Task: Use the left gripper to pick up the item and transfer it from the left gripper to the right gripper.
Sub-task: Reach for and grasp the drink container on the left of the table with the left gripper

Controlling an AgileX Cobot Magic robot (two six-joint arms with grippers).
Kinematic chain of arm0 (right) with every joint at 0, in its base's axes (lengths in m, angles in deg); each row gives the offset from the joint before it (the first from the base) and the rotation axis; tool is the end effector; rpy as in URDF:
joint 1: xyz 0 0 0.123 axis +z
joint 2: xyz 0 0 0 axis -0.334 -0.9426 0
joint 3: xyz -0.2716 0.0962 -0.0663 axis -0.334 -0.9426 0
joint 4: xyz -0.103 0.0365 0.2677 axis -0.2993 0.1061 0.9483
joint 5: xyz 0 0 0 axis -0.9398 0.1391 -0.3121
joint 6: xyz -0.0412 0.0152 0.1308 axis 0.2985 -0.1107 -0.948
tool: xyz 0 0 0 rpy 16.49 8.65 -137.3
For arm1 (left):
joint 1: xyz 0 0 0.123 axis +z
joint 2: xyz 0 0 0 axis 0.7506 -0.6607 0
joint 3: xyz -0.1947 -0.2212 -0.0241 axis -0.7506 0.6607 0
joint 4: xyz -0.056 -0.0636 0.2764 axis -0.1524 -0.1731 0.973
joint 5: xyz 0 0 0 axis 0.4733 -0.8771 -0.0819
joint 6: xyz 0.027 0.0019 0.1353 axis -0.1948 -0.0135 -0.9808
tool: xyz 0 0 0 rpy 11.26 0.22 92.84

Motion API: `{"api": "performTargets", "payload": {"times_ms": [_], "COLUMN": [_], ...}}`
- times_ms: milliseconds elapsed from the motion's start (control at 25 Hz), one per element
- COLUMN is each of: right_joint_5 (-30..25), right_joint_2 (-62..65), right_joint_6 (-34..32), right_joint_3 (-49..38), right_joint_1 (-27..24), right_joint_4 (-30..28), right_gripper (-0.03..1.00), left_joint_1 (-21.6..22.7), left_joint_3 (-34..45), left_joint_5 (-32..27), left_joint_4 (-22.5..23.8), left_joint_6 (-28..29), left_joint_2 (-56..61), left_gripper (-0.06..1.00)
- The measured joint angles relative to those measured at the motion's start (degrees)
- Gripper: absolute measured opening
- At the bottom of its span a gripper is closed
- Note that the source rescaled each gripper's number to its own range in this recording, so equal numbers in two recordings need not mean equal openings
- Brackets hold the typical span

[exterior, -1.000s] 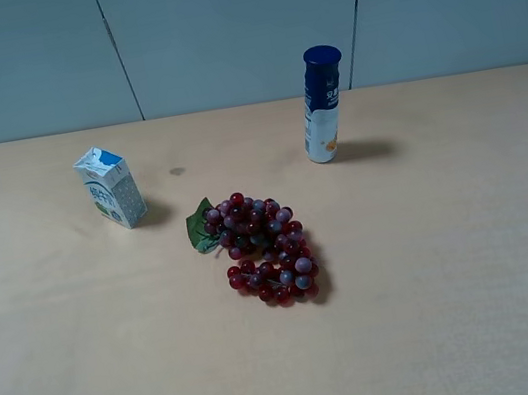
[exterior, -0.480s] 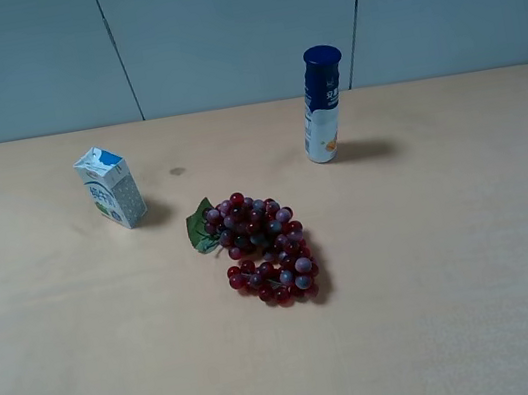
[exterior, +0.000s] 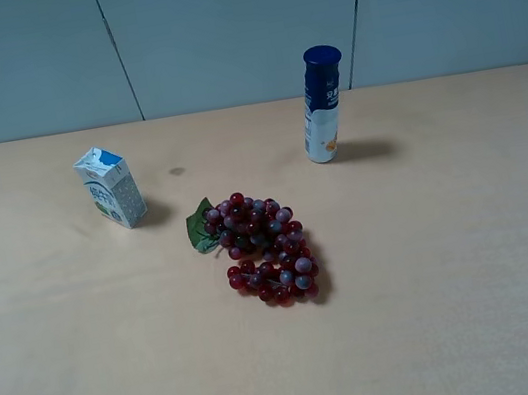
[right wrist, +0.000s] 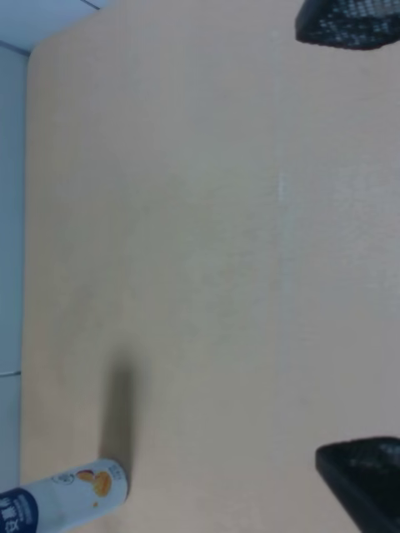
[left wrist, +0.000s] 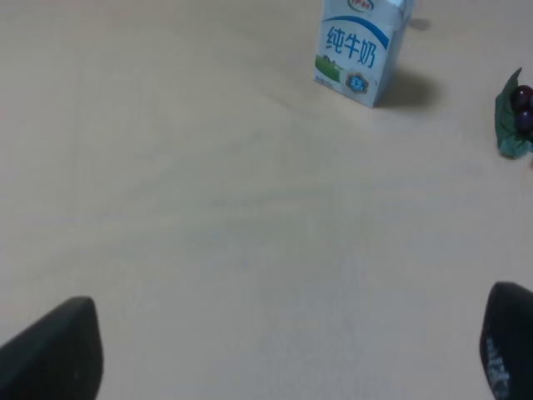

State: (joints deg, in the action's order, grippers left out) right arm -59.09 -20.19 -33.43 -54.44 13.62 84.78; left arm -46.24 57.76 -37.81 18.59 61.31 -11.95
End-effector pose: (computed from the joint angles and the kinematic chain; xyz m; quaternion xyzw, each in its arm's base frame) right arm 0.0614 0.0046 0.2787 -0.0027 0.8422 -0.0101 0.5391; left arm 0.0596 -0.0022 0.2733 0.0032 0.8521 0.0041 0.5233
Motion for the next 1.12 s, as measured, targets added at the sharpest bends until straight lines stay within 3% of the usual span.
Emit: {"api": "performTargets", "payload": {"times_ms": [600, 1120], "right_joint_5": [0.0, 0.0], "right_joint_2": [0.0, 0.0], "right_joint_6": [0.0, 0.0], "right_joint_3": [0.0, 0.0], "right_joint_1": [0.0, 0.0], "right_joint_4": [0.0, 0.0], "right_gripper": [1.00, 1.00], "left_joint_1": [0.0, 0.0], "left_joint_3": [-1.2, -17.1], "left_joint_5": [-1.1, -4.5], "left_joint_4": [0.0, 0.0], "left_joint_6": [1.5, 2.1], "left_joint_2": [-0.5, -25.6], "left_gripper": [0.76, 0.76]}}
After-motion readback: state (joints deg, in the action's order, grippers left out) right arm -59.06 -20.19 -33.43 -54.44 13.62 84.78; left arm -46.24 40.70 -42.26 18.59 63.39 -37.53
